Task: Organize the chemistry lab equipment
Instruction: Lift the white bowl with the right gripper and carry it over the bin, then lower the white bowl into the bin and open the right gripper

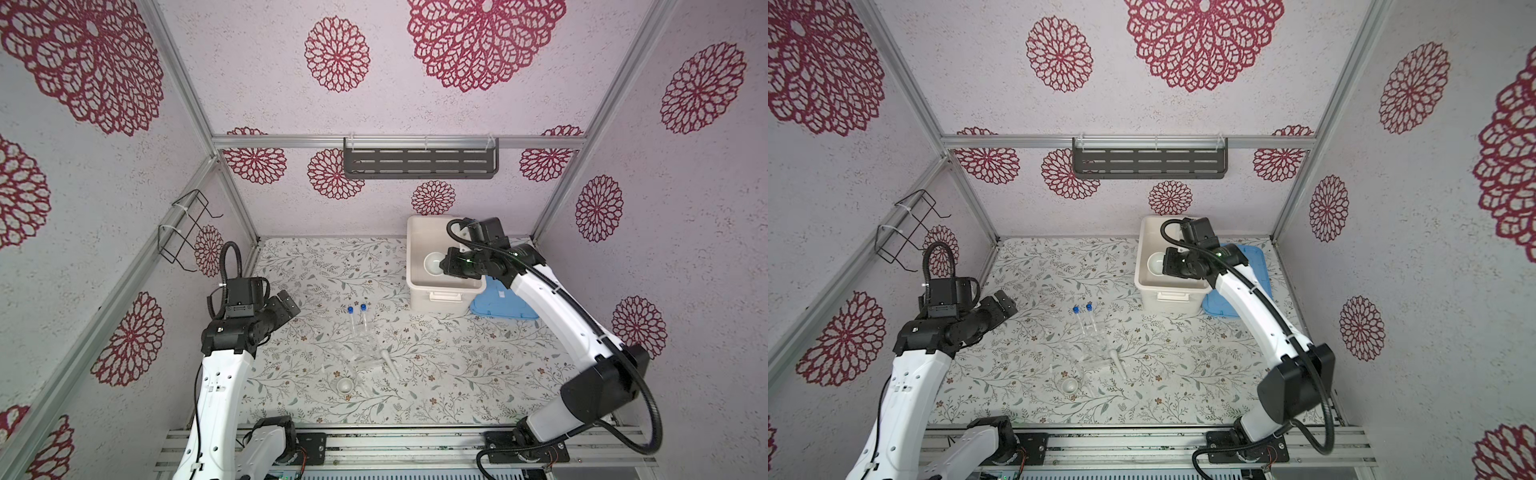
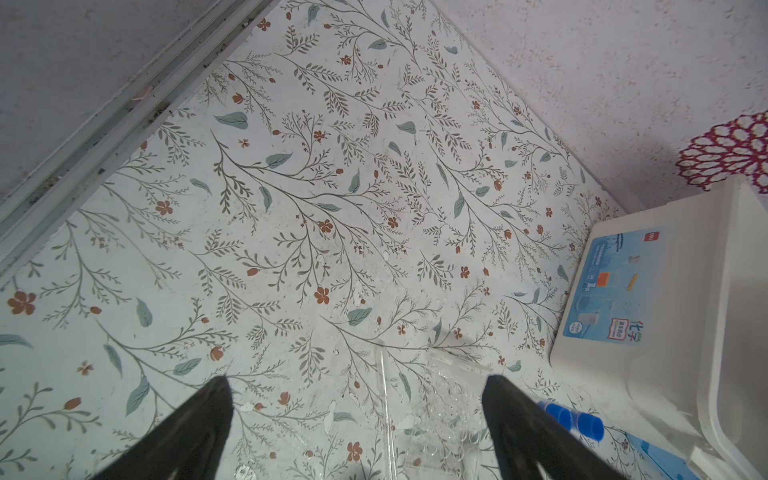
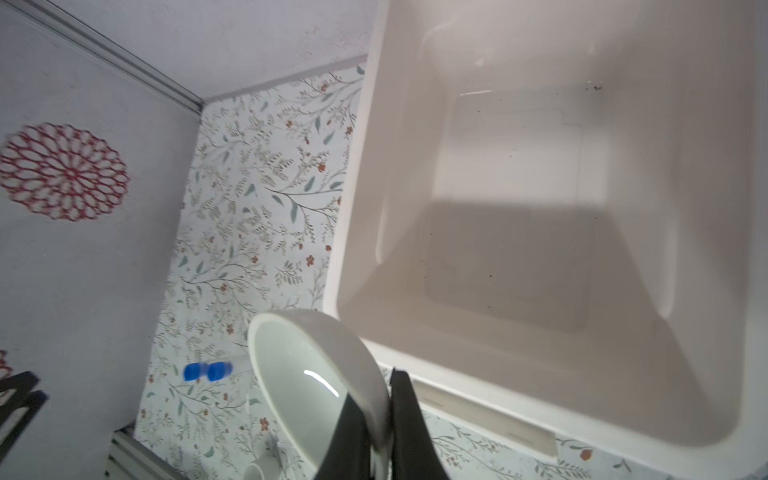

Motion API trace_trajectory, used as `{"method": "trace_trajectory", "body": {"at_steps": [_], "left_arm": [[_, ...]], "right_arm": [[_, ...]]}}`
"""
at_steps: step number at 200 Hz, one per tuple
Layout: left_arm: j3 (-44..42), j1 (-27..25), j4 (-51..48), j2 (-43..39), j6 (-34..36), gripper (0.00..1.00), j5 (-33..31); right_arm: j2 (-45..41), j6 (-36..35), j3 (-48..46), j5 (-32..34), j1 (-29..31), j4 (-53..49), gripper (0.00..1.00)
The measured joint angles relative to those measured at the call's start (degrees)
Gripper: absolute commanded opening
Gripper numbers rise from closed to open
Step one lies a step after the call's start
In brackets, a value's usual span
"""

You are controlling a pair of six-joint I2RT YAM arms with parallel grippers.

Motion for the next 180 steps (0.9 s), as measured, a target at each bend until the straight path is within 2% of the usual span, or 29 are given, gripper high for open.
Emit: {"method": "trace_trajectory", "body": {"at_steps": [56, 96, 146, 180], "left_arm": [[-0.07, 0.0, -1.22, 3.61, 1.27, 0.97, -0.24], [-0.98, 0.0, -3.34, 3.19, 3.15, 0.97, 0.48], [-8.09, 0.28, -5.03, -4.17, 1.68, 0.97, 7.21], [-12.31, 0.33, -4.37, -8.92, -0.33, 0.97, 12.2]], "right_arm": [[17.9, -7.13, 15.74, -2.01, -1.62, -10.4, 0.0], [26.18, -9.92, 23.06, -6.03, -1.64, -16.2, 0.0], [30.01, -10.56, 27.43, -14.05, -1.29, -20.41, 0.0], [29.64, -10.34, 28.39, -12.92, 1.42, -21.44, 0.0]]}}
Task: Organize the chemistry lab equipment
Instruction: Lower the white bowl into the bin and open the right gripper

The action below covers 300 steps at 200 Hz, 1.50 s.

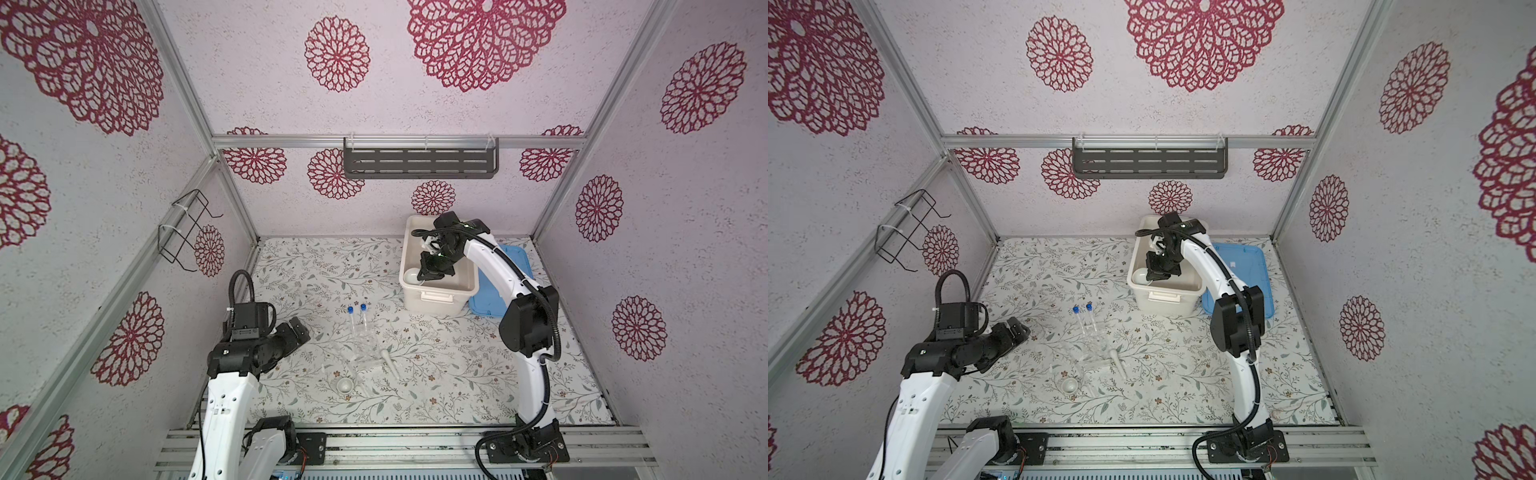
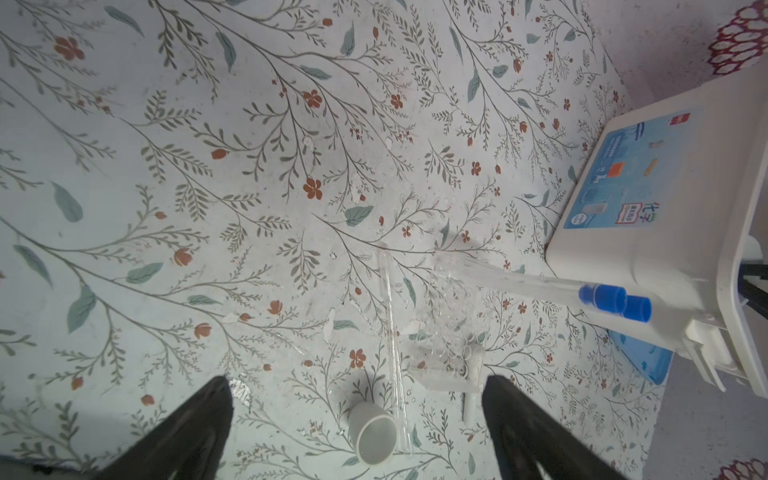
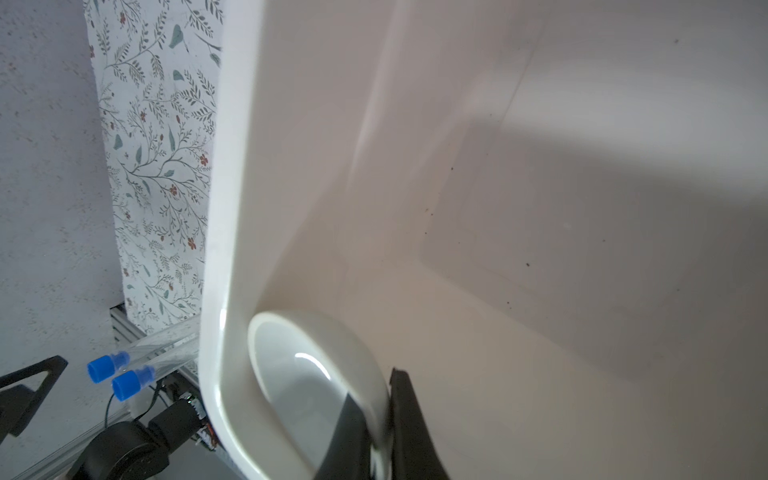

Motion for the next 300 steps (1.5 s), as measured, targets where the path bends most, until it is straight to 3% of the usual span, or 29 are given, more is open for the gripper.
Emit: {"method": "trace_trajectory", "body": {"at_steps": [54, 127, 208, 261, 300], "left_arm": [[3.23, 0.07, 2.64, 4.55, -1.66, 0.98, 1.33], [6.34, 0.11, 2.93, 5.38, -1.16, 0.97, -2.05], [7.76, 0.22, 3.04, 5.07, -0.17, 0.97, -3.43], [7.76, 0.48, 3.1, 5.05, -0.13, 0.97, -7.74], [7.72, 0.48, 4.55, 5.07, 0.96, 0.97, -10.8]], "right_arm": [[-2.43, -2.43, 0.17, 0.22, 6.54, -1.86, 0.0], [-2.97, -5.35, -0.92, 5.18, 0.39, -0.79, 0.0], [8.44, -5.38, -0.57, 2.69, 2.67, -0.55, 0.0], [12.44, -4.17, -0.13, 4.02, 3.5, 0.72, 0.0], [13.94, -2.71, 0.15, 5.73, 3.5, 4.04, 0.14]]}}
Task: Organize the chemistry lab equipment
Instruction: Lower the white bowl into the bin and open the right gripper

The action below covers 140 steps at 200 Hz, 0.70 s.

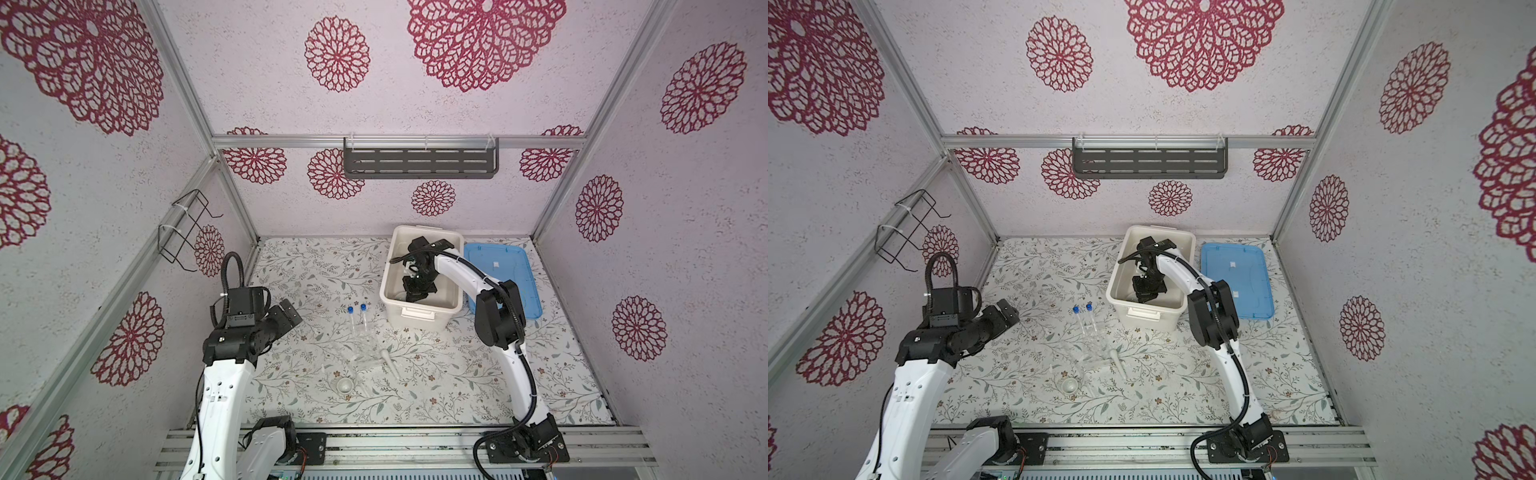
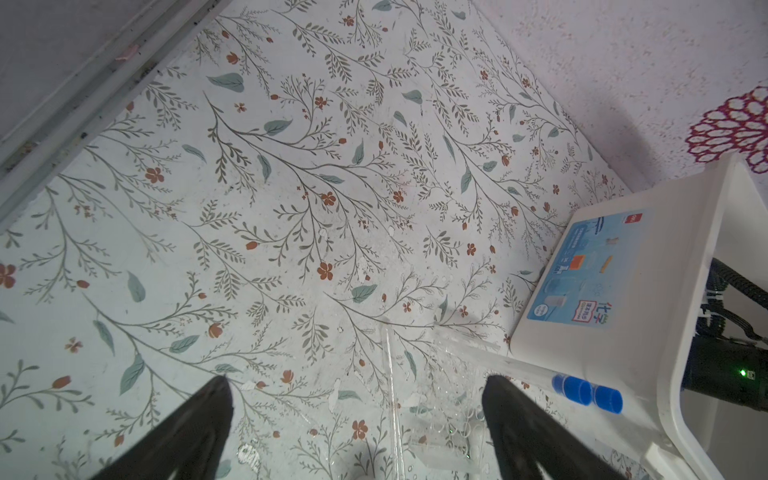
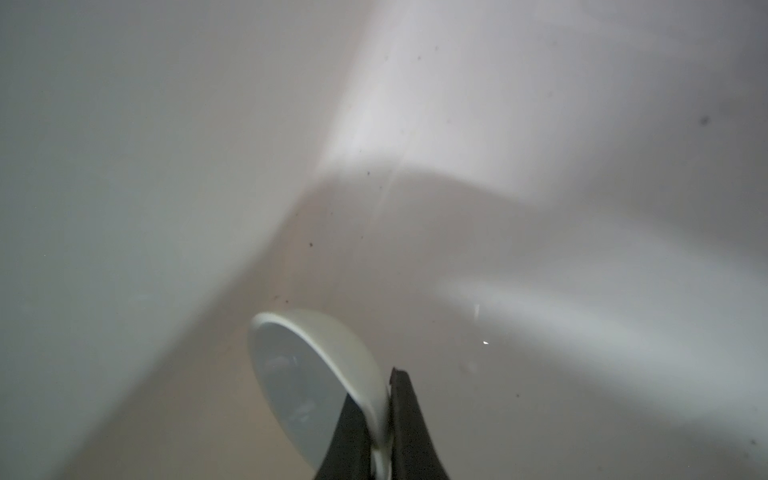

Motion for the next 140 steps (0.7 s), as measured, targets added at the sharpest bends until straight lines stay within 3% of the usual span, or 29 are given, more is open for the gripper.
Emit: {"method": "trace_trajectory", "body": {"at_steps": [49, 90, 140], "left_arm": [[-0.11, 0.13, 1.99, 1.92, 1.84, 0.97, -3.04], [-0.11, 0.22, 3.13, 3.23, 1.9, 0.97, -2.95], [-0.63, 0.22, 5.4, 3.23, 1.9, 0.97, -0.42]], "right_arm": [[0.68, 0.87, -0.33, 2.47, 0.0, 2.64, 0.19], [0.68, 1.92, -1.29, 3.06, 0.0, 5.25, 0.36], [0.09, 2.38, -1.33, 5.64, 0.0, 5.64, 0.43]]}}
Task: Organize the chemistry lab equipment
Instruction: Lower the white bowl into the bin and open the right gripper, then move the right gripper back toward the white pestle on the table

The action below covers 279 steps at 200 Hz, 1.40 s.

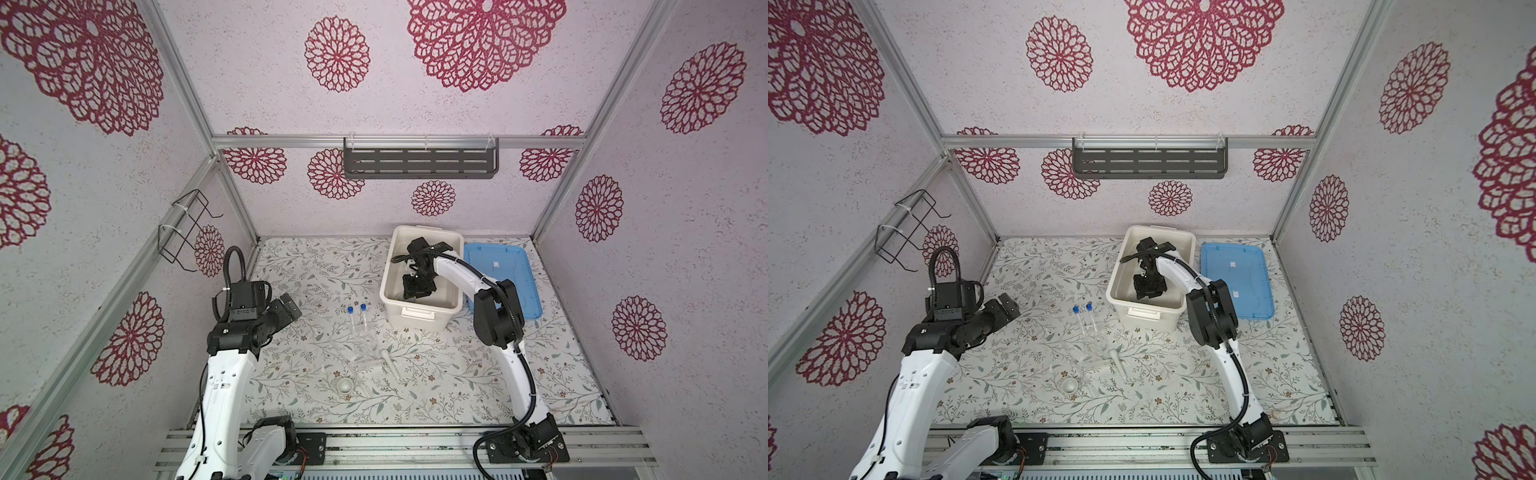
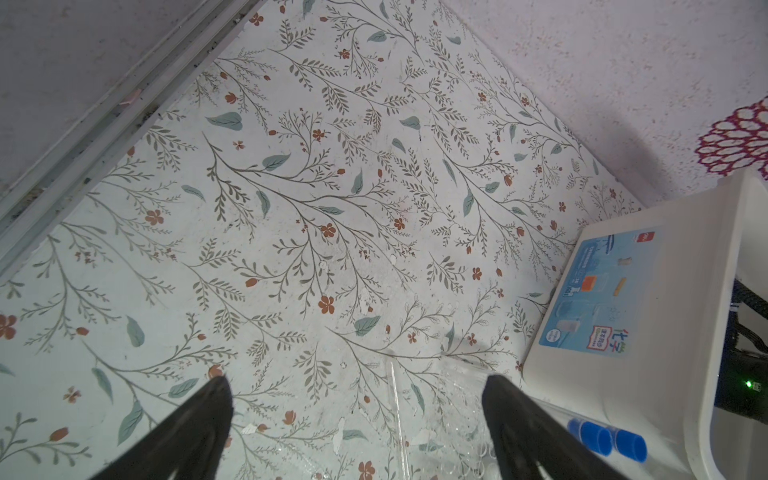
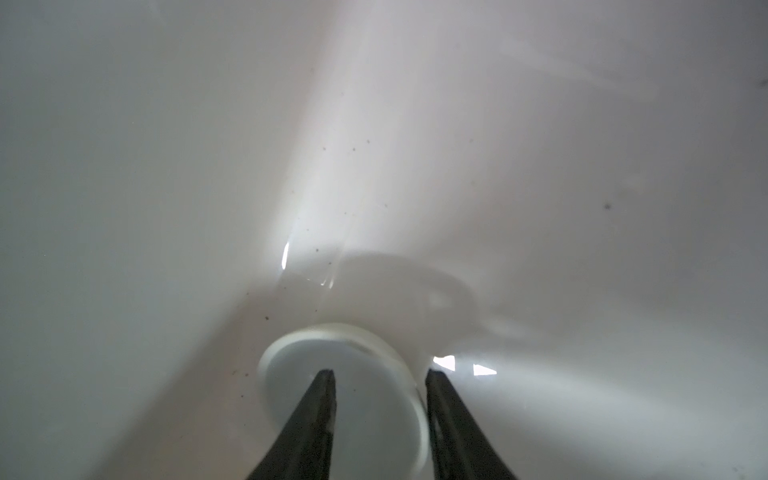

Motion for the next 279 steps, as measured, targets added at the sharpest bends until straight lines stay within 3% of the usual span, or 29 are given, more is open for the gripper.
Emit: {"method": "trace_trajectory", "body": {"at_steps": [17, 61, 127, 153, 211, 245, 279], "left_arm": [[-0.31, 0.0, 0.17, 0.0, 0.28, 0.97, 0.46], [-0.42, 0.0, 1.31, 0.13, 1.01, 0.97, 1.16], [-0.44, 0.0, 2.08, 0.11, 0.85, 0.97, 2.84], [-0.44, 0.0, 1.22, 0.04, 0.87, 0.97, 2.95], [-2.1, 0.0, -0.48, -0.7, 0.83, 0.97, 1.42], [-3.96, 0.0, -0.48, -1.29, 0.33, 0.97, 2.01], [-4.07, 0.0, -0.44, -1.27, 0.17, 0.97, 2.27]], "right_arm": [[-1.16, 0.09, 0.02, 1.27, 0.02, -0.35, 0.49], [-6.62, -0.11, 3.48, 4.46, 0.04, -3.34, 0.5], [-26.49, -0.61, 2.16, 9.6, 2.12, -3.02, 0.49], [-35.47, -0.61, -6.54, 12.35, 8.11, -0.04, 0.47], [-51.91, 0.2, -38.77, 13.75, 23.74, 13.55, 0.46], [-55.45, 4.11, -53.0, 14.34, 29.53, 20.31, 0.47], [-54.49, 5.11, -61.44, 19.85, 35.89, 25.51, 0.49]]}}
